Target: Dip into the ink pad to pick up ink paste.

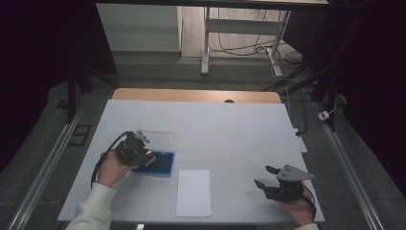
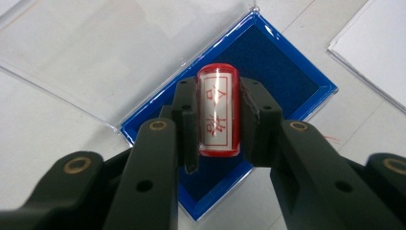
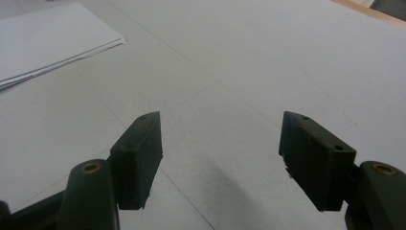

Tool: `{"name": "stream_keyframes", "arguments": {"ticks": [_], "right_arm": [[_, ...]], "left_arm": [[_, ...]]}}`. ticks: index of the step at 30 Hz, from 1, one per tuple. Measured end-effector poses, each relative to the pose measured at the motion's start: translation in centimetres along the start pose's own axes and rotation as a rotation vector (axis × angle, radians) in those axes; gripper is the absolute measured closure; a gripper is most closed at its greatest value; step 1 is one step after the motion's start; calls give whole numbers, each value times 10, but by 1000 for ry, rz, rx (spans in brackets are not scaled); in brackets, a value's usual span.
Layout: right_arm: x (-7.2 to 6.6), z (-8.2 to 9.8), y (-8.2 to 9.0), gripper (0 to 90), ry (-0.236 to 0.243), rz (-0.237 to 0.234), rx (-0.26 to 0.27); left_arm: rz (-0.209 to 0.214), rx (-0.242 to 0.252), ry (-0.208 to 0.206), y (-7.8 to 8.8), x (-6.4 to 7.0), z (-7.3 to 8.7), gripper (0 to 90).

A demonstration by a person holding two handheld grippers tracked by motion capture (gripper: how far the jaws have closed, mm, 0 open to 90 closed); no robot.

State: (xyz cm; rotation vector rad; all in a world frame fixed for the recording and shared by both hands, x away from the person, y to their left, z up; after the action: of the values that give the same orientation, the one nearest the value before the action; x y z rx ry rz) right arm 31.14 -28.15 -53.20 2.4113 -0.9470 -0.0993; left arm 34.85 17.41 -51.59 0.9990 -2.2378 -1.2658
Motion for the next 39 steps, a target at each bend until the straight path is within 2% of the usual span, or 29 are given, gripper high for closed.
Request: {"name": "stream_keyframes", "arguments": {"ticks": [5,16,39], "right_arm": [[0,0,0,310,-1,0,0],[0,0,-1,310,2,-2,-3],[-2,-1,-1,311,9,2,-5]], "left_arm": [[-3,-15,-7,-4,1,1,704],[-4,-13,-8,-5,1,0,705],[-62,-50,-25,-11,7,0,707]]}}
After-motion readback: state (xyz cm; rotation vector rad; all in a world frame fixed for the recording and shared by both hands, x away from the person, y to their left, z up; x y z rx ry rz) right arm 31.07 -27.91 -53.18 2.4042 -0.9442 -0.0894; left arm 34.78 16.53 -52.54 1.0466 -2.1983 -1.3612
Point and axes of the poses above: each handheld gripper's, and its own axes: y roughly backward along the jaws, z roughly out of its underside, x roughly to its right, the point moved 5 cm from there along -y, roughly forward along the jaws, and after that the axes turned 3 degrees about x, right-handed, at the moved point
